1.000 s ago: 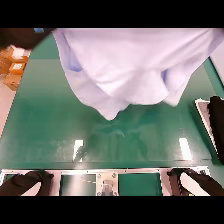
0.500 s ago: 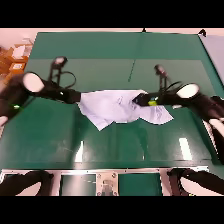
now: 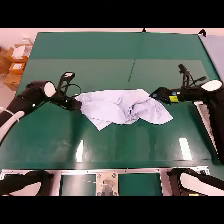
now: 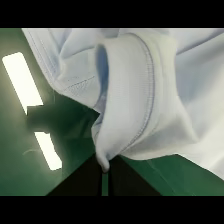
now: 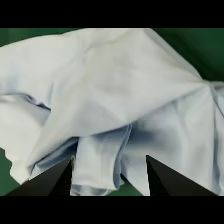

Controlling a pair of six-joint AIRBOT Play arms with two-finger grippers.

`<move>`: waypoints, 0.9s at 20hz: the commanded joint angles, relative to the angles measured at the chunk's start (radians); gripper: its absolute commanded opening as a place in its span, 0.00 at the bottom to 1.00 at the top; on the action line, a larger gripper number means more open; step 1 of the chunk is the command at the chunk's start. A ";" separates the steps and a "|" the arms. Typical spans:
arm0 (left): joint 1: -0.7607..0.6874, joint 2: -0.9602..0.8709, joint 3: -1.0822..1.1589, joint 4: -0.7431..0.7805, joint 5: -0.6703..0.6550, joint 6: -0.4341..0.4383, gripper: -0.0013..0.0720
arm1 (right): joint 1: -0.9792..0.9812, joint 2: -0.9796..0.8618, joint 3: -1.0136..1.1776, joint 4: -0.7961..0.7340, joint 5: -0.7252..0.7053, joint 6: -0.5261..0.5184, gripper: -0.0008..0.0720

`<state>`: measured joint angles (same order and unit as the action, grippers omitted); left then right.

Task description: Fold the shirts.

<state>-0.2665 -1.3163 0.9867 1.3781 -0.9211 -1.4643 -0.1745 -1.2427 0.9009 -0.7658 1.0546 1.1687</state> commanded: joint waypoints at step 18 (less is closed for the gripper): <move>0.000 0.127 0.607 0.179 -0.303 -0.040 0.05 | -0.189 0.134 0.643 0.197 0.152 0.071 0.03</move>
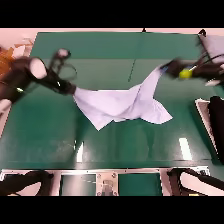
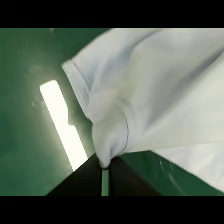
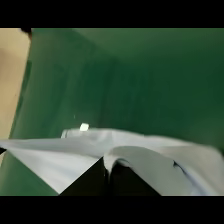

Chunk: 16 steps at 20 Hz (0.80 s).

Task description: Fold the shirts.

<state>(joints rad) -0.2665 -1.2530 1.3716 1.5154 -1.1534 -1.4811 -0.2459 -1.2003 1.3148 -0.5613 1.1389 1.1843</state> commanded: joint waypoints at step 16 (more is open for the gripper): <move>0.000 0.424 0.655 -0.003 -0.193 -0.119 0.05 | -0.465 0.412 0.552 -0.036 -0.099 0.099 0.03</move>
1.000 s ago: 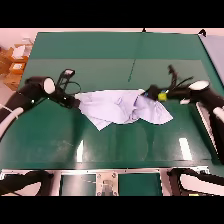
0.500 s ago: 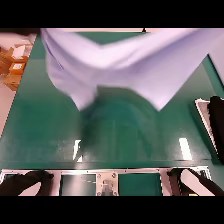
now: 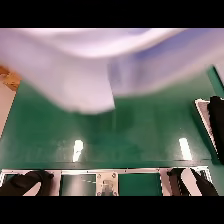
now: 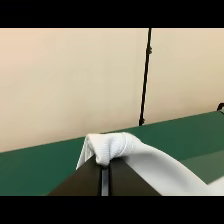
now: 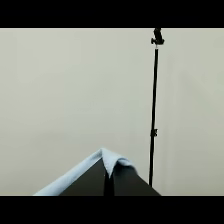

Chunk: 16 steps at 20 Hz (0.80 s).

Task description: Fold the shirts.

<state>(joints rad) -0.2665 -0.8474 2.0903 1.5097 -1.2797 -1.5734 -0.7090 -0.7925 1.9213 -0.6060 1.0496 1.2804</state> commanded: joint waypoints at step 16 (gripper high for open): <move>0.068 -0.883 -0.631 -0.172 0.423 0.052 0.05 | 0.449 -0.796 -0.742 -0.005 -0.208 -0.110 0.03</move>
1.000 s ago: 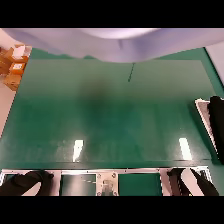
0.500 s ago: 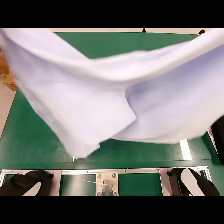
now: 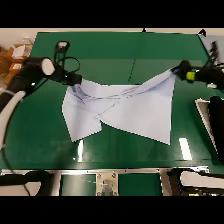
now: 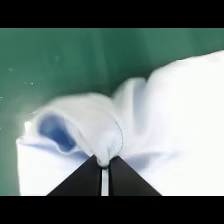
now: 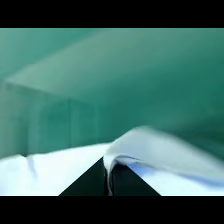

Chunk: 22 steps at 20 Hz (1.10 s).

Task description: Fold the shirts.

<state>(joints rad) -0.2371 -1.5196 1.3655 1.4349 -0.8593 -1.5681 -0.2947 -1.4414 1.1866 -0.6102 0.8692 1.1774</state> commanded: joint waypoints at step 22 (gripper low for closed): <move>0.502 -0.295 -0.071 -0.657 -0.491 0.642 0.79 | -0.540 0.322 -0.524 -0.226 0.407 0.114 0.51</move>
<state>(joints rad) 0.3042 -1.8080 1.3609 0.8696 -1.3983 -1.0092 -0.8040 -1.1488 0.7383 -0.8211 1.2709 1.2781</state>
